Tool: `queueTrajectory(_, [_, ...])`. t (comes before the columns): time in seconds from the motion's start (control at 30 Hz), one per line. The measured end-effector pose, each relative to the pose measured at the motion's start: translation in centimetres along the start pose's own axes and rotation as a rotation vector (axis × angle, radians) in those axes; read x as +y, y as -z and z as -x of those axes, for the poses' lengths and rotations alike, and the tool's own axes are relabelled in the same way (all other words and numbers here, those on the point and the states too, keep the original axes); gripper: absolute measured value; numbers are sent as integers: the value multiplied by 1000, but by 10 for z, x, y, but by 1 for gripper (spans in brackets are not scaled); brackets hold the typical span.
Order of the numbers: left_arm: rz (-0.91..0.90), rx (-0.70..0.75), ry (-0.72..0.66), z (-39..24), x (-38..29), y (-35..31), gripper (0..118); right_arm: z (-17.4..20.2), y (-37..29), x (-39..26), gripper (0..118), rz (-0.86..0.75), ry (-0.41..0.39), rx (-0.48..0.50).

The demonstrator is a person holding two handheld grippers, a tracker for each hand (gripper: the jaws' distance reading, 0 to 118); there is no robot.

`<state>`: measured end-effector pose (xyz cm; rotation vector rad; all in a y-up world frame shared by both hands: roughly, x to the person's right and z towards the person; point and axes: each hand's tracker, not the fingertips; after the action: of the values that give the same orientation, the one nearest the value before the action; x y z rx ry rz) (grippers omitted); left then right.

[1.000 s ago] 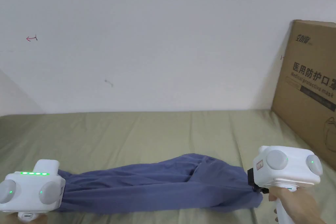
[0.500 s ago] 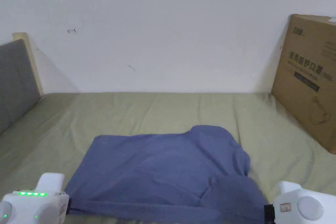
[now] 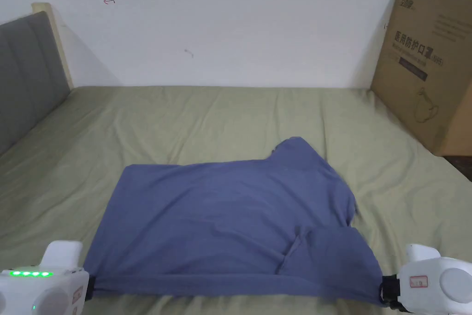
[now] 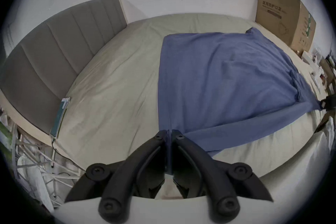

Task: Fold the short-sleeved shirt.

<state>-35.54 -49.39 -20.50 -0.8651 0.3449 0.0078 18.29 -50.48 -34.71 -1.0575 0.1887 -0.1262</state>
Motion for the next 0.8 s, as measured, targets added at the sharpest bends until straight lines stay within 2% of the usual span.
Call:
queueTrajectory(0.03, [-20, -7, -22, 2, 0, -1, 27, 1, 1, 0, 2, -12, -5, -7])
queueTrajectory(0.07, [-9, -22, -53, 4, 1, 0, 56, 2, -1, -1, 6, -37, -19, -11])
queueTrajectory(0.1, [11, -41, -82, 6, 1, 1, 90, 4, -2, -1, 18, -43, -28, -15])
queueTrajectory(0.13, [36, -63, -115, 9, 1, 1, 113, 7, -4, 1, 46, -53, -32, -54])
queueTrajectory(0.17, [49, -77, -132, 11, 0, 0, 111, 8, -6, 2, 62, -69, -48, -90])
queueTrajectory(0.23, [-23, -99, -139, 11, -6, -12, 108, 9, -13, 0, 63, -85, -72, -75])
queueTrajectory(0.3, [-15, -109, -127, 13, -10, -22, 103, 11, -23, -1, 61, -93, -79, -63])
queueTrajectory(0.33, [-37, -132, -131, 14, -13, -29, 85, 11, -27, -3, 50, -97, -89, -40])
queueTrajectory(0.37, [-43, -162, -126, 13, -19, -38, 56, 13, -31, -5, 23, -104, -104, -15])
queueTrajectory(0.4, [-44, -174, -121, 13, -23, -44, 20, 15, -34, -8, 0, -110, -120, -24])
queueTrajectory(0.43, [-52, -176, -125, 13, -28, -49, 0, 20, -38, -12, 0, -126, -179, -47])
queueTrajectory(0.5, [-46, -149, -101, 7, -38, -56, 0, 26, -39, -26, 0, -135, -232, -113])
queueTrajectory(0.53, [-77, -141, -101, 6, -43, -61, 0, 25, -38, -29, 0, -114, -231, -76])
queueTrajectory(0.57, [-69, -148, -84, 6, -45, -60, 0, 23, -34, -33, 0, -86, -197, -14])
queueTrajectory(0.6, [-51, -148, -80, 6, -46, -58, 0, 22, -32, -35, 0, -87, -172, -17])
queueTrajectory(0.7, [-42, -138, -115, 11, -48, -53, 0, 20, -28, -36, 0, -86, -167, -26])
queueTrajectory(0.73, [-45, -127, -121, 13, -46, -50, 12, 19, -27, -35, 0, -80, -151, -19])
queueTrajectory(0.8, [-28, -117, -143, 22, -42, -37, 64, 17, -23, -33, 0, -65, -130, -8])
